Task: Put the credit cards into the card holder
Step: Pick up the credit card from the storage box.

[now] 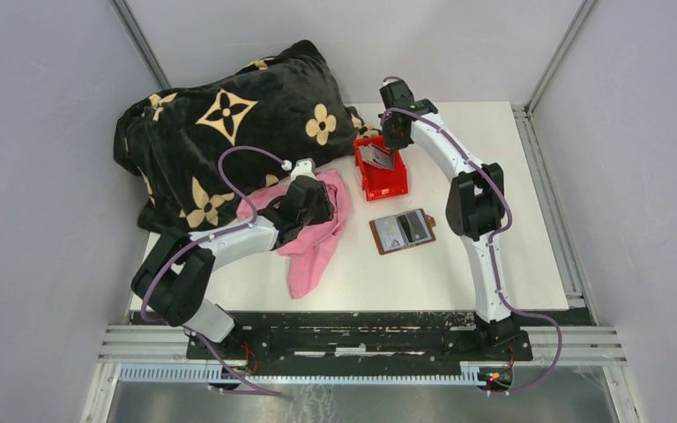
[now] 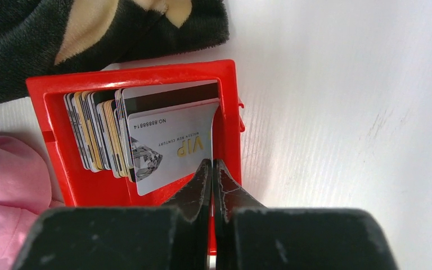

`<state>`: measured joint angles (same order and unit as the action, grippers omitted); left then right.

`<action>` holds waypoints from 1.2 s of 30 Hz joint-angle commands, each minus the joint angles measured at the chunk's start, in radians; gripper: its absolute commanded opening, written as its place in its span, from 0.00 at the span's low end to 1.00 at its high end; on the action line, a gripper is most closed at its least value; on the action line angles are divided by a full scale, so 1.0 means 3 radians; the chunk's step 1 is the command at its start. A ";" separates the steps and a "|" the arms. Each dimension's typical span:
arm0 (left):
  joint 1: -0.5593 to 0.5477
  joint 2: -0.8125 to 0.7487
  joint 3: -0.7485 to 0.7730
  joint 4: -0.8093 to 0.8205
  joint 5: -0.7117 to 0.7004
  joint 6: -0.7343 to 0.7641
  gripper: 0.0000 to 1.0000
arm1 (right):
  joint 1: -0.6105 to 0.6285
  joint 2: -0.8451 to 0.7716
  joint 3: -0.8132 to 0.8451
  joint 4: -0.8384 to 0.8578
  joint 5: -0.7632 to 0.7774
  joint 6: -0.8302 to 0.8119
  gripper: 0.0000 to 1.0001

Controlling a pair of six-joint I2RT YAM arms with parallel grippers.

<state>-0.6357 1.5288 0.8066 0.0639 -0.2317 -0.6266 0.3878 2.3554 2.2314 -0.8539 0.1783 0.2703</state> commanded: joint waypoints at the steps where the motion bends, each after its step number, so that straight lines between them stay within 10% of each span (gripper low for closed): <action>1: 0.0016 -0.0006 0.0129 0.0171 0.0014 -0.0063 0.48 | 0.0031 -0.0128 0.0083 -0.0027 -0.0007 -0.0042 0.01; 16: 0.0014 -0.0319 0.0225 0.0200 0.0075 0.0213 0.50 | 0.0076 -0.1084 -0.0483 0.0301 -0.0207 0.0117 0.01; 27: 0.0011 -0.0544 0.0277 0.0394 0.1230 0.0444 0.51 | 0.0087 -0.2754 -0.2376 0.0616 -0.1010 0.0338 0.01; 30: 0.0011 -0.0522 0.0270 0.0460 0.1630 0.0458 0.73 | 0.0083 -0.3180 -0.2815 0.0671 -0.1253 0.0440 0.01; 36: 0.0009 -0.0485 0.0277 0.0533 0.2137 0.0502 0.71 | 0.0086 -0.3739 -0.3351 0.0592 -0.1816 0.0627 0.01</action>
<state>-0.6350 1.3979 0.8524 0.1593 0.2459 -0.5323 0.4107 1.3258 1.2911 -0.7124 -0.2176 0.4026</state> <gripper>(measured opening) 0.724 0.017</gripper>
